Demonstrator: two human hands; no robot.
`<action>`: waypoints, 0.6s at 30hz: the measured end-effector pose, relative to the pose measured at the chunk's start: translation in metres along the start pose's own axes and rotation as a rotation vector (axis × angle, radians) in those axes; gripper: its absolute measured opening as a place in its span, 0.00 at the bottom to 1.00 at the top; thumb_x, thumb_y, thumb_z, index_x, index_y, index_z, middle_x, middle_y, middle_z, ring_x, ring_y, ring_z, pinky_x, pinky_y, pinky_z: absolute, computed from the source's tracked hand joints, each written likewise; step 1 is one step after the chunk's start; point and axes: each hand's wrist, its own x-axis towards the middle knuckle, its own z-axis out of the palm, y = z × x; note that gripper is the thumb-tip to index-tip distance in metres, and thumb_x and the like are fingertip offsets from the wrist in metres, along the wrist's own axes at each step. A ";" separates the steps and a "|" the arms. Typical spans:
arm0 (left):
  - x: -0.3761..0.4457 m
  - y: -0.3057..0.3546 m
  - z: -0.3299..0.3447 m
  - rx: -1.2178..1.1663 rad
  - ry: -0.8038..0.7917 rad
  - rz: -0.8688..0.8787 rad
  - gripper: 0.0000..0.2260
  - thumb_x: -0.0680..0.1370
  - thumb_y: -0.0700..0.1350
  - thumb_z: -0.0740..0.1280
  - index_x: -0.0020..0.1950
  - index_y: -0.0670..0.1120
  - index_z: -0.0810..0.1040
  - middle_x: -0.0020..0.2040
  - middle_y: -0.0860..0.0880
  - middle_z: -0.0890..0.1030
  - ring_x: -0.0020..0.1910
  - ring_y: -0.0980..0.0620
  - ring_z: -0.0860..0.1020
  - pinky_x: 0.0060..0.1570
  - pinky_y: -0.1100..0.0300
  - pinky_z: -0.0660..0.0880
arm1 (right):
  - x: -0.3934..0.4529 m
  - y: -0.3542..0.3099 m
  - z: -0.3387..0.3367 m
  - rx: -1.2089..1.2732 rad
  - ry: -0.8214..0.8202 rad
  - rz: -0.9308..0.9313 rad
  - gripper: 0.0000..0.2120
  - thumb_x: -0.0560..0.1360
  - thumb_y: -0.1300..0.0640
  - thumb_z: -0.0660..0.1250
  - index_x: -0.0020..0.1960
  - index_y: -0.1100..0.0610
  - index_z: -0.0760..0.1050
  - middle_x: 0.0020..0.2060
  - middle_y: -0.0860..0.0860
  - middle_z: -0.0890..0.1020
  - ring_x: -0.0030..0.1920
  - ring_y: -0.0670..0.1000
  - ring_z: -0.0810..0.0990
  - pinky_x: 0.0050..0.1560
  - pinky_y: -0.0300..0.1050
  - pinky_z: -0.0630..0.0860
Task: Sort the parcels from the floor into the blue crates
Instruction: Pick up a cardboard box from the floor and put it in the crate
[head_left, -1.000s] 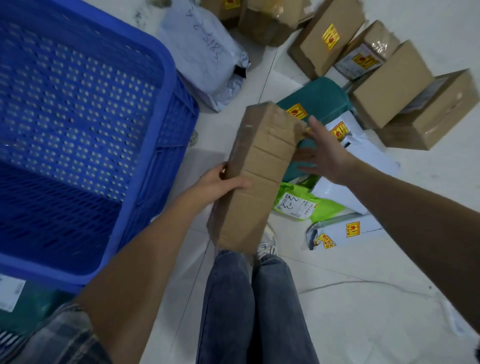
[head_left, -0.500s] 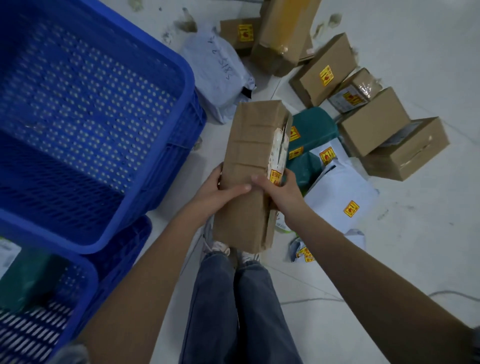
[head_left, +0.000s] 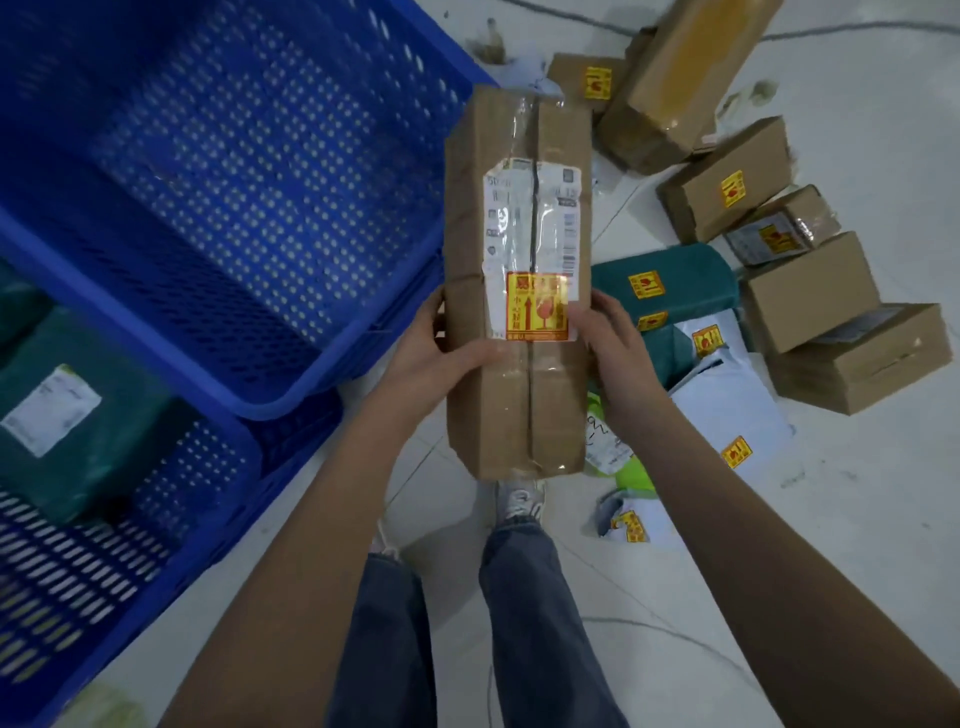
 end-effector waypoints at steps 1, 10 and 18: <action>-0.007 -0.004 -0.008 -0.050 -0.032 0.006 0.45 0.62 0.55 0.75 0.75 0.52 0.60 0.64 0.56 0.72 0.63 0.54 0.73 0.57 0.61 0.72 | -0.002 0.001 0.003 -0.009 -0.077 0.015 0.37 0.64 0.42 0.70 0.69 0.54 0.68 0.54 0.48 0.81 0.50 0.45 0.81 0.52 0.42 0.75; -0.088 -0.064 -0.107 -0.363 0.007 0.037 0.58 0.50 0.69 0.76 0.76 0.52 0.60 0.68 0.50 0.73 0.67 0.51 0.73 0.68 0.46 0.69 | -0.038 0.009 0.100 -0.140 -0.453 0.076 0.52 0.51 0.35 0.78 0.69 0.55 0.68 0.57 0.52 0.82 0.55 0.51 0.82 0.53 0.45 0.78; -0.160 -0.105 -0.252 -0.758 0.385 0.050 0.39 0.56 0.57 0.74 0.65 0.48 0.72 0.51 0.52 0.84 0.46 0.56 0.83 0.45 0.60 0.79 | -0.077 0.001 0.253 -0.633 -0.876 0.086 0.41 0.60 0.42 0.71 0.71 0.47 0.64 0.59 0.44 0.80 0.58 0.44 0.80 0.56 0.42 0.77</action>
